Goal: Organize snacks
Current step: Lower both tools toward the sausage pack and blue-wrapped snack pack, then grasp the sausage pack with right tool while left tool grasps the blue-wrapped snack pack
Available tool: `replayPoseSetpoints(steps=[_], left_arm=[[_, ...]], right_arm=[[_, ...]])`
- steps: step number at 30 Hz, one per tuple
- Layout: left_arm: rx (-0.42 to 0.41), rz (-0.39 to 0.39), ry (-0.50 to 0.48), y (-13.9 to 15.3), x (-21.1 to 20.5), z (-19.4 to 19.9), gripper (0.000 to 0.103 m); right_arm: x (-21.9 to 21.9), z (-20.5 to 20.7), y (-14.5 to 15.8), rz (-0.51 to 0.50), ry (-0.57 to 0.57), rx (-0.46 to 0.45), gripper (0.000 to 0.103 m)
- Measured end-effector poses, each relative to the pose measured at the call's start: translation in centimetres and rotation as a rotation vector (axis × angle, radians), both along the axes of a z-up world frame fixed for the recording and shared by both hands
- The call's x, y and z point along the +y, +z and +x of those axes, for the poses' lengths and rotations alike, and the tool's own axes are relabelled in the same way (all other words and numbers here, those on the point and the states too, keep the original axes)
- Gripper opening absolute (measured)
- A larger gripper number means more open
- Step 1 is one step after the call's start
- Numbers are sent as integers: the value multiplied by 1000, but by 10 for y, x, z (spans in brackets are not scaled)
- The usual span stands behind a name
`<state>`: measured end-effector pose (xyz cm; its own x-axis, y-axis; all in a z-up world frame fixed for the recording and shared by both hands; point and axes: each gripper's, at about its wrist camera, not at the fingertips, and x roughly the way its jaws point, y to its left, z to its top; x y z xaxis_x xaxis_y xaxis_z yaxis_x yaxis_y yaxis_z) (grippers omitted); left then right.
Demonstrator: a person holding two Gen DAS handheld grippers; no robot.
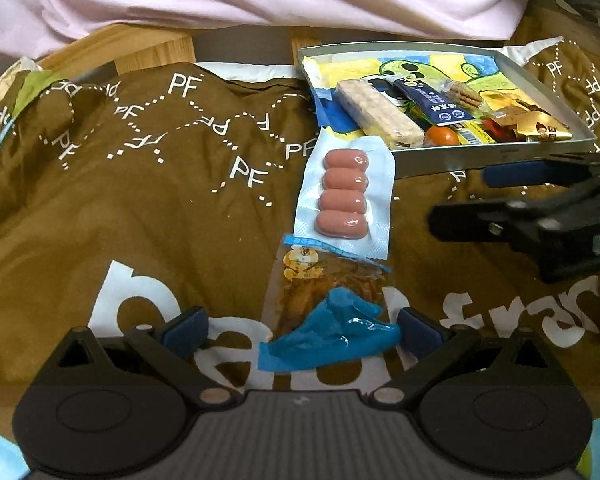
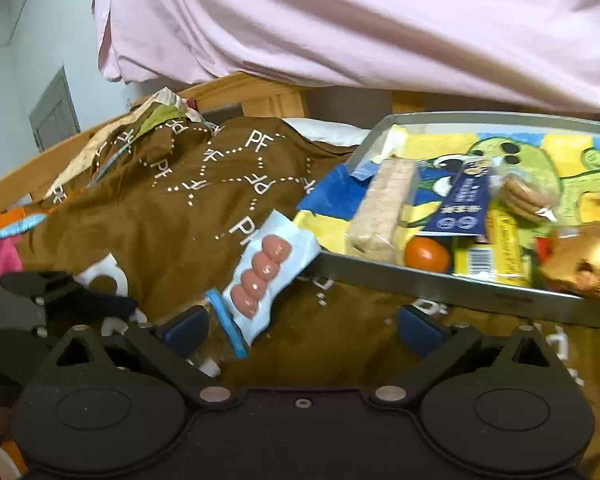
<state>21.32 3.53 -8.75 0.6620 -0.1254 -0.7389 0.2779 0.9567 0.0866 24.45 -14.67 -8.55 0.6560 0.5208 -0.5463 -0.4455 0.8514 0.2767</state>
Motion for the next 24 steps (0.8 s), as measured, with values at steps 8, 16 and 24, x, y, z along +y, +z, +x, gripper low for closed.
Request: replayPoseSetpoints(steps=[8,16,24], left_arm=[[34,18,-41,-1,-3,5,99],[85,62,-63,-1,-9,17,100],[117,53,-106,1,-15,21,79]], right_arm=[[16,31,-15,87,67,85,81],[28,50,-31,155,71,91,44],[30,41,-21,146,109,51,22]])
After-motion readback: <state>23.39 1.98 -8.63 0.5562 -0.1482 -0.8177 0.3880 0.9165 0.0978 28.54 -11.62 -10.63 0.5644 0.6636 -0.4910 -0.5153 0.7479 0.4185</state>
